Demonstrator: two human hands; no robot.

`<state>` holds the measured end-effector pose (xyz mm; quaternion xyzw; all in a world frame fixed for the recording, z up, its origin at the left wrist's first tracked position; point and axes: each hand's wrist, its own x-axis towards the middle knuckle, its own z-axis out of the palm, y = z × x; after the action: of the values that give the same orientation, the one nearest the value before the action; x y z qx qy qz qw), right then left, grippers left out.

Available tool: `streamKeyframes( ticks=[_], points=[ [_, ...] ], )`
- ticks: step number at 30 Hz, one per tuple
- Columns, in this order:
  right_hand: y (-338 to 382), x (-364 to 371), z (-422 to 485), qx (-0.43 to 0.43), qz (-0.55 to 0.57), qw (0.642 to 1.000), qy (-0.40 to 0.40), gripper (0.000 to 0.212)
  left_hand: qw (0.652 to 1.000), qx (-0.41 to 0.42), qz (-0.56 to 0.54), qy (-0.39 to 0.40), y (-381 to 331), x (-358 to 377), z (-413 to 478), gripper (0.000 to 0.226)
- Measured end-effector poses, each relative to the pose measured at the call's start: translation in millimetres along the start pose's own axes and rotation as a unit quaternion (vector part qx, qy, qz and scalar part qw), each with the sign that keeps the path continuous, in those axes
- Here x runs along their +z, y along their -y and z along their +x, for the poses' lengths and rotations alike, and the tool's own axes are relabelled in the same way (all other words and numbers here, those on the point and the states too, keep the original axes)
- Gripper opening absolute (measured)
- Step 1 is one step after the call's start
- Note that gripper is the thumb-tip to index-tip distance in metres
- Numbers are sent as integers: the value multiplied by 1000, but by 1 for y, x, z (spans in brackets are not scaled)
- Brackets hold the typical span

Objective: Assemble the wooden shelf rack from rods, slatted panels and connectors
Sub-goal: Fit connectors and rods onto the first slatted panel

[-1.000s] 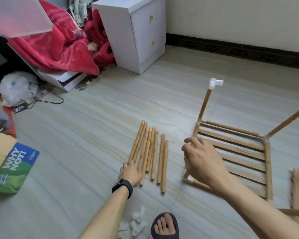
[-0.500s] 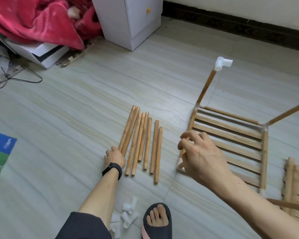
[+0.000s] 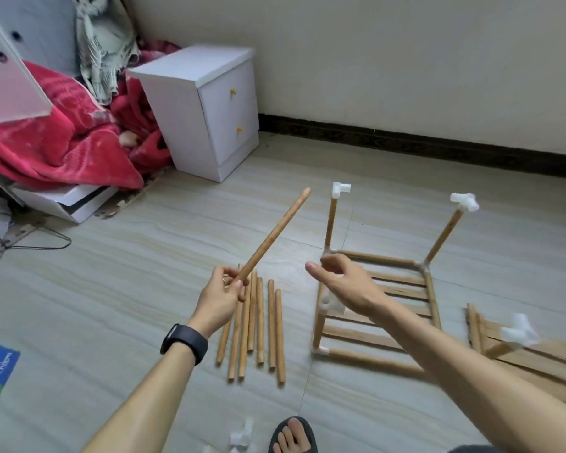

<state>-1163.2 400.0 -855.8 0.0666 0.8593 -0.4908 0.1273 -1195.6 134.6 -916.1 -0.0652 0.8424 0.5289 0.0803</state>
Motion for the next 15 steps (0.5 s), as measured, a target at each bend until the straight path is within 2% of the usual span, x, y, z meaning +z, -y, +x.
streamKeyframes(
  ticks=[1, 3, 5, 7, 9, 11, 13, 15],
  points=[
    [2, -7, -7, 23, 102, 994, -9, 91, 999, 41, -3, 18, -19, 2, -8, 11],
    [-1, -25, -23, 57, 289, 956, -6, 92, 992, 115, 20, 54, -52, 10, -26, 15],
    [-13, -44, -40, 58, 425, 903, -30, 73, 976, 177, 82, 95, -79, 23, -41, 17],
    [-29, -58, -58, 63, 500, 860, -78, 47, 961, 212, 123, 131, -95, 40, -50, 16],
    [-46, -65, -76, 78, 523, 841, -118, 35, 956, 221, 126, 145, -105, 60, -55, 16],
    [-63, -69, -93, 90, 526, 831, -155, 32, 966, 193, 93, 143, -108, 80, -52, 22],
    [-80, -69, -108, 97, 531, 821, -185, 31, 983, 111, 43, 137, -106, 100, -43, 31],
    [-96, -69, -120, 99, 542, 809, -203, 30, 991, 32, 45, 121, -97, 117, -33, 39]
  ],
)
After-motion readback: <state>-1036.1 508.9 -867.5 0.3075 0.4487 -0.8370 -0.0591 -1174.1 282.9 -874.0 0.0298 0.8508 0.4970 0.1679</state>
